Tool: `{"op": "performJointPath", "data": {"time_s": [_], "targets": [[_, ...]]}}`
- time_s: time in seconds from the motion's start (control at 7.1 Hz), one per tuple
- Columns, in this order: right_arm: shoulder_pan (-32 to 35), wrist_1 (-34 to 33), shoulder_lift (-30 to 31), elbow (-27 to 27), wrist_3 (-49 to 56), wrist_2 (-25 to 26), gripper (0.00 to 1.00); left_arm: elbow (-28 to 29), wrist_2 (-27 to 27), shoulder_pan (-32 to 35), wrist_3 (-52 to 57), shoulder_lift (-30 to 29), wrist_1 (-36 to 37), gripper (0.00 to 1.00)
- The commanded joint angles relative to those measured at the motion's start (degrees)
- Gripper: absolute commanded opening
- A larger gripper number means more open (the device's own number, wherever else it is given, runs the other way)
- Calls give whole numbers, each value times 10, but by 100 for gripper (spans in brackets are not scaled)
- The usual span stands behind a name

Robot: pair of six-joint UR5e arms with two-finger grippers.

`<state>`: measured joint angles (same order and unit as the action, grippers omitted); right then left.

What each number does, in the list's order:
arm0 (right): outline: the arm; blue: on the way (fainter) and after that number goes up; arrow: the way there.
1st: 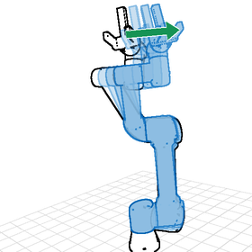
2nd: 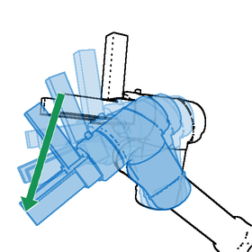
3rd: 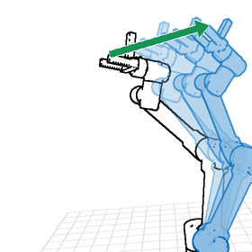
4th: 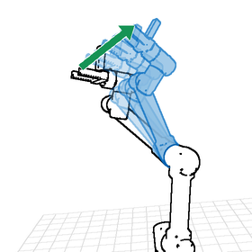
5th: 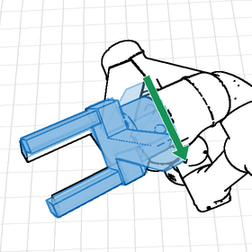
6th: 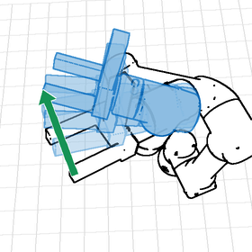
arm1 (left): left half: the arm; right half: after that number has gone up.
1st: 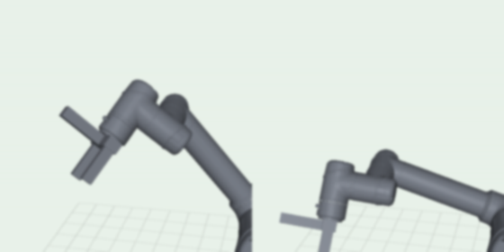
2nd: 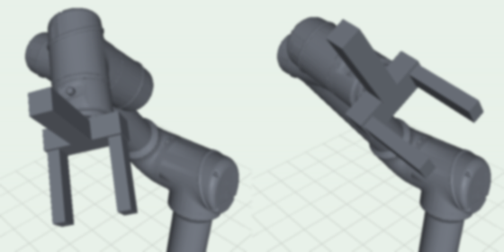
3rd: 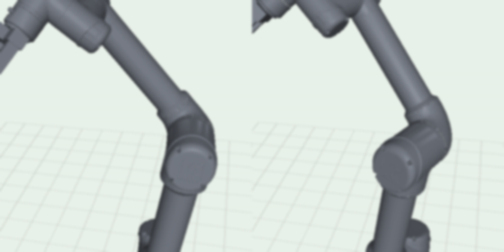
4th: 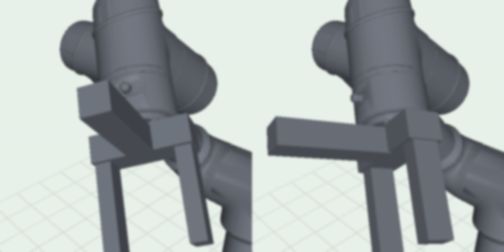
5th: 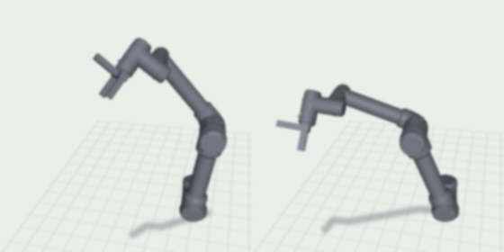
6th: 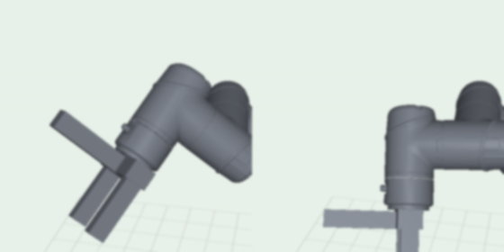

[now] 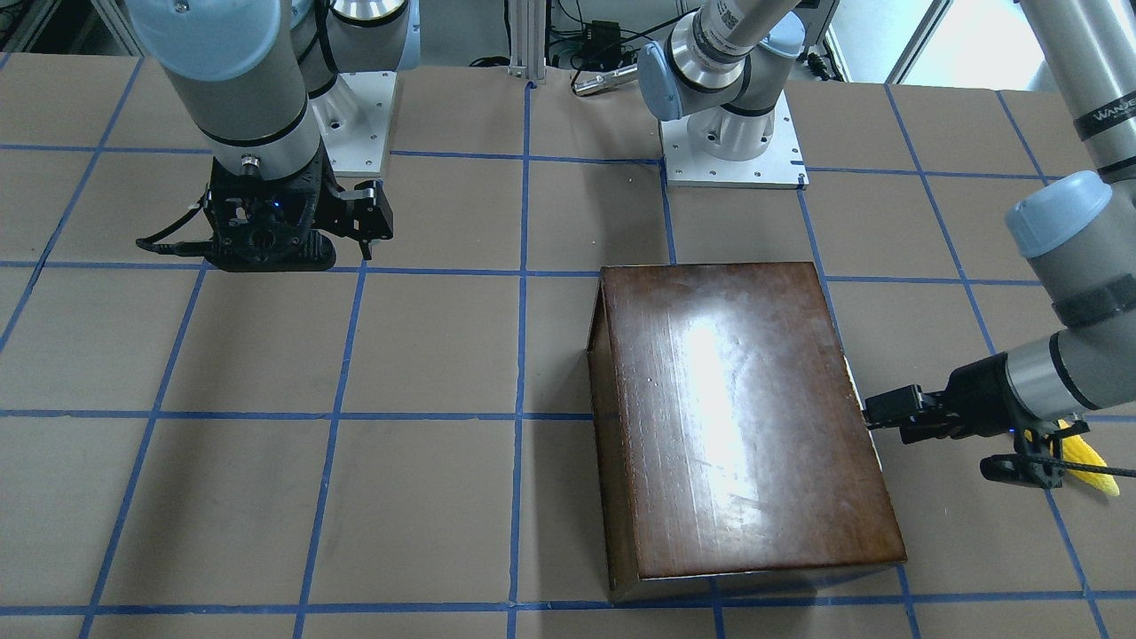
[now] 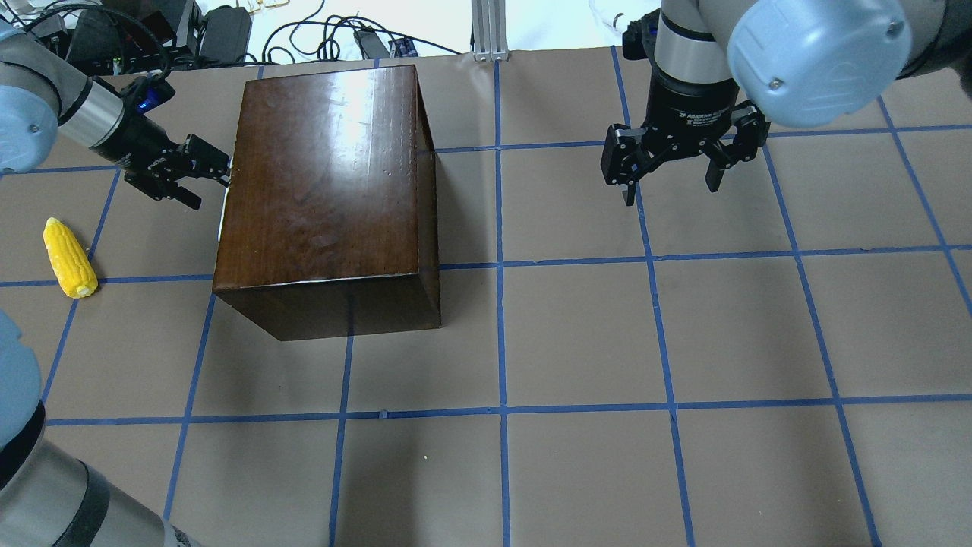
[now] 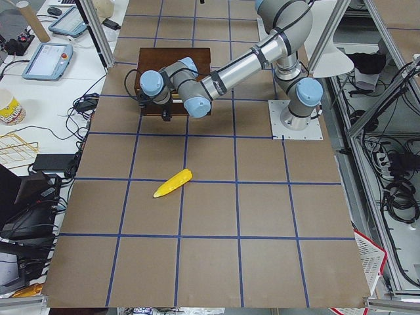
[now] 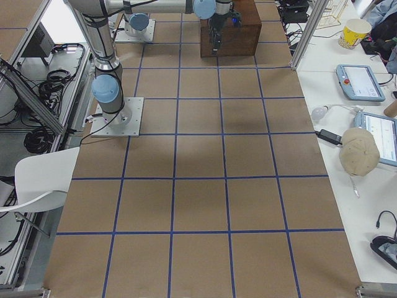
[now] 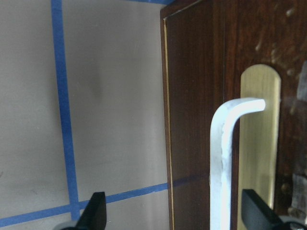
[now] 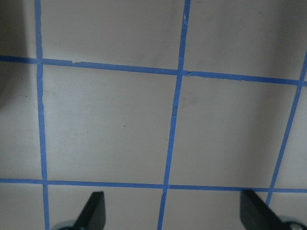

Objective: Open drawer and put corn inside
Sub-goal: 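Hook the left gripper onto the white drawer handle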

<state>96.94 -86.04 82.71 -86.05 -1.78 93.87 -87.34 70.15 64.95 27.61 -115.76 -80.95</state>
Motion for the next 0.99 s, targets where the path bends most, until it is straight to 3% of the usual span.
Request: {"op": "performJointPath", "data": {"time_s": [0.0,0.85], "targets": [[0,0,0,0,-1,0,100,-6,0,0,1,-6,0,100],[0,0,0,0,0,0,100,5,3,0,-1,-20,1,100]]}}
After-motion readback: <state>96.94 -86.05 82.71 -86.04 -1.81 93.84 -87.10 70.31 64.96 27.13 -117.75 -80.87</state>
